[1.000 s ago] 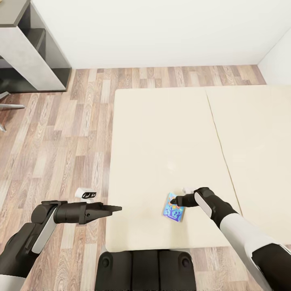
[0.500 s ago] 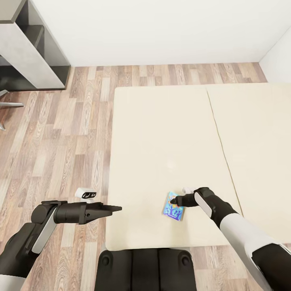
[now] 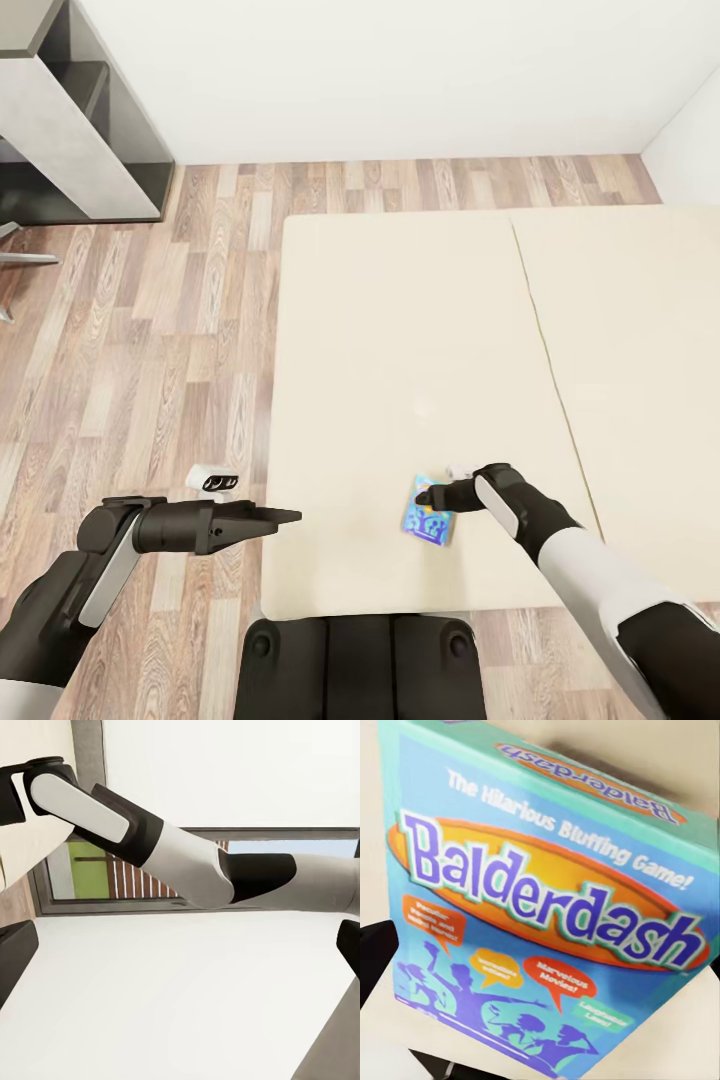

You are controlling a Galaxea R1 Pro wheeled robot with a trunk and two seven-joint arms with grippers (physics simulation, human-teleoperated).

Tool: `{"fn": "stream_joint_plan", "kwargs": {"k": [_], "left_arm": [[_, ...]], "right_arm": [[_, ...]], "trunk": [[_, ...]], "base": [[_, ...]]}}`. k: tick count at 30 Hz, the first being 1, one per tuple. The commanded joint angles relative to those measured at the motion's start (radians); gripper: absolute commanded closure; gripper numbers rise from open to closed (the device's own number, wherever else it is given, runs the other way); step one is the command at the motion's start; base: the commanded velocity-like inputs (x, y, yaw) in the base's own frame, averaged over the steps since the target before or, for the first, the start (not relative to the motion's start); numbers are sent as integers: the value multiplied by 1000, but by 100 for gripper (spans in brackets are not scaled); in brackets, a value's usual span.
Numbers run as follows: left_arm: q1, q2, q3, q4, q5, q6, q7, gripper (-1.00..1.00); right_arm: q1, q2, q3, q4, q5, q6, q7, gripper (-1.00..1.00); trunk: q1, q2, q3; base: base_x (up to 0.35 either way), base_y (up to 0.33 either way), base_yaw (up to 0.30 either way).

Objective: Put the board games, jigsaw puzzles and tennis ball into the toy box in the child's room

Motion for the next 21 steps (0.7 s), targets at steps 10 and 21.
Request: {"fn": "stream_joint_plan", "kwargs": {"k": [10,21], "left_arm": [[0,1,-2,0,2,11,-2,-100],[0,1,-2,0,3,11,-2,-100]], "right_arm": [[-1,28,5,-5,6,4,5,-100],[-3,74,5,-11,12,8,5,-100]], "trunk": [[1,-2,-1],[1,-2,-1]], "base": [[0,0,0],[0,0,0]]}}
